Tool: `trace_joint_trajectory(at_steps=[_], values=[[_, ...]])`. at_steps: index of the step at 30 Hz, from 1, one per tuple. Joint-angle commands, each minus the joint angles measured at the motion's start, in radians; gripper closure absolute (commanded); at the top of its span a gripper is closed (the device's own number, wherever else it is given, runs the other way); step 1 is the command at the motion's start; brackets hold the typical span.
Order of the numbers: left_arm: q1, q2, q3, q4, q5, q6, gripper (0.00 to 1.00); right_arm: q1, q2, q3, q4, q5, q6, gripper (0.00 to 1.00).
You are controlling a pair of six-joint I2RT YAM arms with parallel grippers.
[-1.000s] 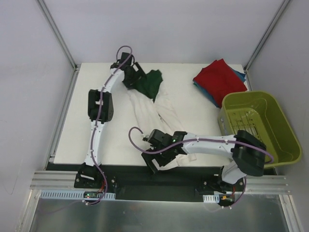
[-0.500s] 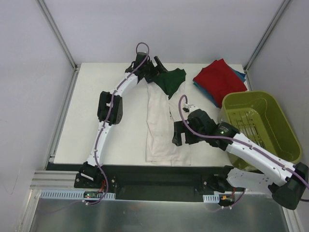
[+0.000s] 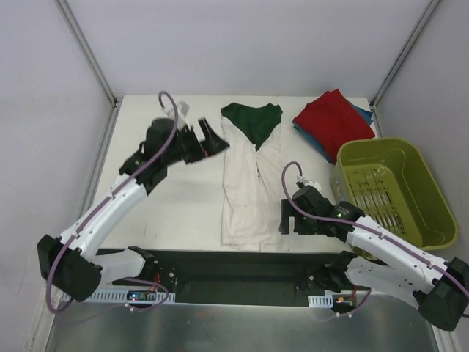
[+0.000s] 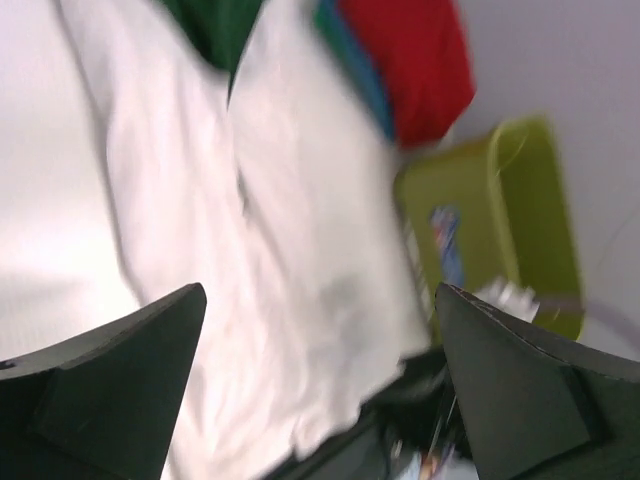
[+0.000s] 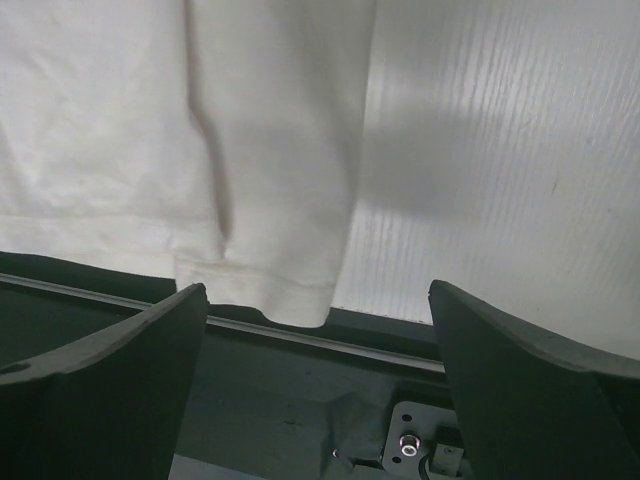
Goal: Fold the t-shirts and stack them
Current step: Rotate the tshirt 90 degrees, then grab the bottom of the folded rectangular tshirt with both arms
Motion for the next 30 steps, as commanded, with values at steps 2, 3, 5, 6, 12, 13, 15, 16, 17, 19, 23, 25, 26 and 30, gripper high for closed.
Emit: trace_joint_trajectory(at_steps=[2,3,5,6,12,13,15,16,17,19,23,25,26,30], values=[[-0.151,-0.174,-0.441,-0.098,-0.104,-0.085,0.01,-0.005,-0.006,-0.067,-0.007,-0.021,0.098,0.03],[-0.212,-0.194,-0.523,-0.103,-0.105,-0.108,0.00,-0.005,-0.021,-0.095,-0.004,-0.018,0.107,0.03],[-0.289,-0.224,-0.574,-0.117,-0.117,-0.162,0.01,-0.003,-0.036,-0.118,0.002,-0.019,0.142,0.03],[-0.357,-0.225,-0.599,-0.129,-0.122,-0.176,0.02,-0.003,-0.050,-0.142,0.017,-0.034,0.152,0.03],[-0.499,-0.150,-0.619,-0.138,-0.131,-0.283,0.07,-0.003,-0.066,-0.204,0.090,-0.093,0.188,0.02],[-0.517,-0.115,-0.613,-0.138,-0.133,-0.291,0.07,-0.005,-0.064,-0.215,0.101,-0.100,0.191,0.03],[-0.536,-0.078,-0.586,-0.138,-0.134,-0.288,0.10,-0.004,-0.050,-0.221,0.120,-0.113,0.196,0.06],[-0.548,-0.036,-0.573,-0.138,-0.133,-0.278,0.11,-0.003,-0.043,-0.224,0.121,-0.114,0.198,0.07],[-0.565,-0.014,-0.564,-0.140,-0.131,-0.274,0.11,-0.005,-0.030,-0.222,0.121,-0.114,0.196,0.08],[-0.573,0.053,-0.547,-0.140,-0.110,-0.271,0.16,-0.003,-0.023,-0.224,0.124,-0.108,0.199,0.10],[-0.591,0.135,-0.513,-0.138,-0.088,-0.267,0.22,-0.003,-0.009,-0.244,0.152,-0.117,0.207,0.13],[-0.602,0.173,-0.495,-0.138,-0.088,-0.268,0.28,-0.005,-0.004,-0.259,0.187,-0.140,0.216,0.18],[-0.603,0.187,-0.484,-0.138,-0.081,-0.265,0.38,-0.004,0.006,-0.270,0.204,-0.150,0.219,0.20],[-0.605,0.227,-0.501,-0.141,-0.070,-0.280,0.75,-0.005,0.054,-0.325,0.314,-0.225,0.242,0.24]])
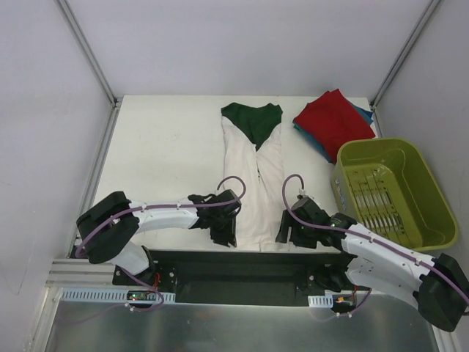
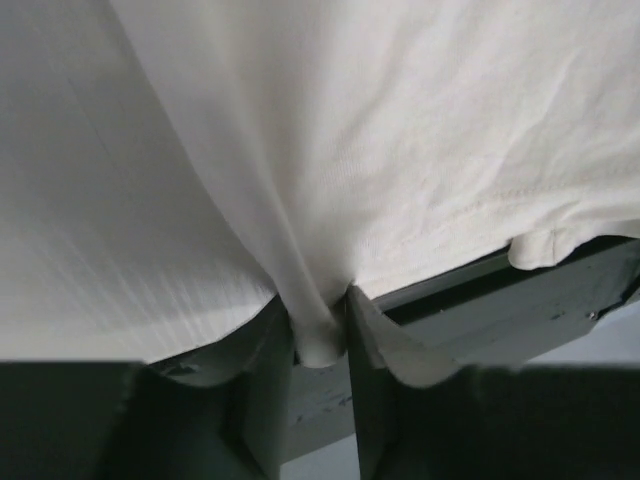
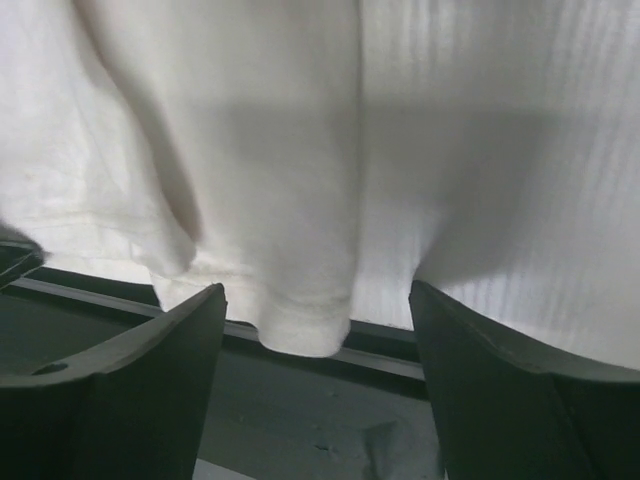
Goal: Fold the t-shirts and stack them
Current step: Grab the bottom of the folded rectangular tshirt with both arms
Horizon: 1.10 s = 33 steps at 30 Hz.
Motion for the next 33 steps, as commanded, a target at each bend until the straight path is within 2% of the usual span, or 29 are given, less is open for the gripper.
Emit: trace_joint_trajectory(at_steps=[1,2,3,4,6,7,9,11,16,19,27,31,33], values=[[-0.010,0.031,-0.010,-0.022,0.005,-0.026,0.81,-0.001,0.062,-0.068,0.132,-0.098,0.046,0.32],[-0.010,0.026,-0.022,-0.027,-0.003,-0.029,0.92,-0.001,0.079,-0.076,0.149,-0.108,0.055,0.37],[-0.011,0.022,-0.030,-0.031,-0.009,-0.036,0.97,-0.001,0.082,-0.084,0.177,-0.134,0.056,0.44],[-0.010,0.006,-0.037,-0.039,-0.014,-0.044,1.00,0.000,0.084,-0.095,0.181,-0.142,0.058,0.55],[-0.010,-0.012,-0.063,-0.044,-0.017,-0.055,1.00,0.000,0.070,-0.101,0.169,-0.162,0.058,0.66],[-0.011,-0.035,-0.074,-0.045,-0.018,-0.067,1.00,0.003,0.064,-0.108,0.163,-0.168,0.058,0.75],[-0.011,-0.058,-0.106,-0.044,-0.023,-0.087,1.00,0.013,0.033,-0.119,0.157,-0.196,0.069,0.81],[-0.011,-0.093,-0.138,-0.044,-0.026,-0.121,1.00,0.040,0.009,-0.134,0.154,-0.223,0.084,0.92],[-0.014,-0.185,-0.200,-0.044,-0.040,-0.176,1.00,0.146,-0.016,-0.139,0.099,-0.219,0.147,0.97],[-0.034,-0.259,-0.224,-0.034,-0.037,-0.182,1.00,0.154,-0.028,-0.142,0.080,-0.216,0.158,0.98],[-0.175,-0.490,-0.341,-0.030,-0.054,-0.283,1.00,0.276,-0.123,-0.141,0.128,-0.239,0.248,0.99],[-0.263,-0.538,-0.381,-0.022,-0.087,-0.339,1.00,0.310,-0.175,-0.159,0.110,-0.224,0.290,0.99],[-0.266,-0.551,-0.398,-0.022,-0.088,-0.374,1.00,0.316,-0.186,-0.162,0.099,-0.213,0.305,0.99]])
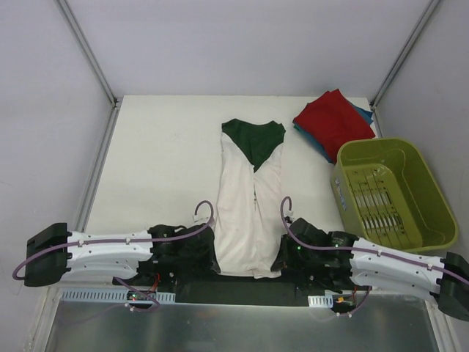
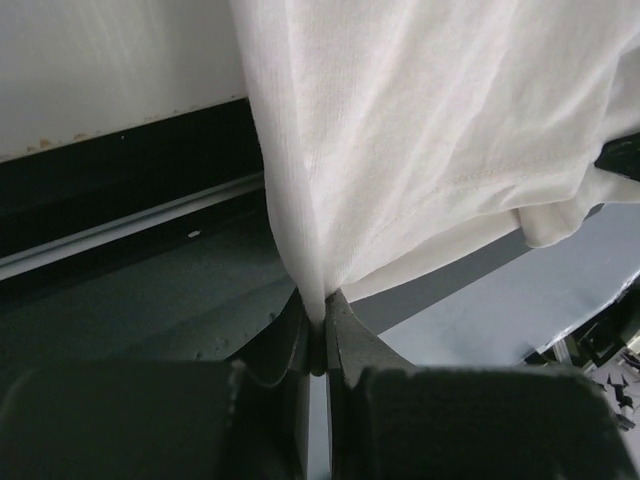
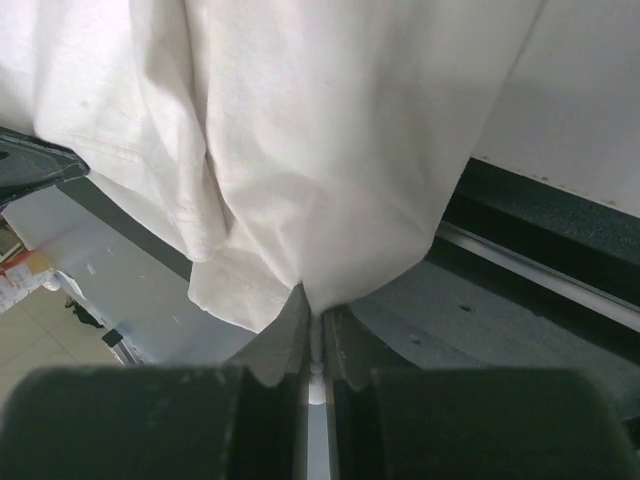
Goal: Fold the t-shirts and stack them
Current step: Grab the bottom of the folded rectangular tshirt with both arms, then fold the folded rectangular tshirt in 1/3 of the way
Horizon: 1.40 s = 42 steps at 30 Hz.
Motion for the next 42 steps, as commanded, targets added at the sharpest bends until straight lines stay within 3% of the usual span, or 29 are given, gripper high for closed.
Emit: trace_joint_trajectory(at_steps=[1,10,16,23,28,35,39,42], values=[[-0.023,-0.035,-0.045,-0.034,-0.041,-0.093,1.00,0.018,-0.045,-0.011,-0.070,0.013,0.063,1.00],[0.000,-0.082,0.134,-0.054,-0.220,0.074,1.00,0.015,-0.047,0.189,-0.229,0.193,-0.084,0.99],[0.187,-0.041,0.265,-0.054,-0.263,0.246,1.00,-0.147,0.088,0.360,-0.217,0.312,-0.246,0.99],[0.402,0.199,0.466,-0.025,-0.256,0.468,1.00,-0.318,0.323,0.600,-0.211,0.381,-0.437,0.99],[0.537,0.425,0.662,-0.014,-0.184,0.580,1.00,-0.428,0.512,0.741,-0.184,0.312,-0.518,0.99],[0.655,0.664,0.849,-0.011,-0.067,0.668,1.00,-0.568,0.723,0.881,-0.173,0.270,-0.581,0.97],[0.707,0.770,0.929,-0.011,0.028,0.688,1.00,-0.628,0.838,0.935,-0.151,0.173,-0.612,0.95],[0.732,0.844,0.980,-0.011,0.066,0.709,0.91,-0.666,0.932,0.982,-0.138,0.116,-0.615,0.94]])
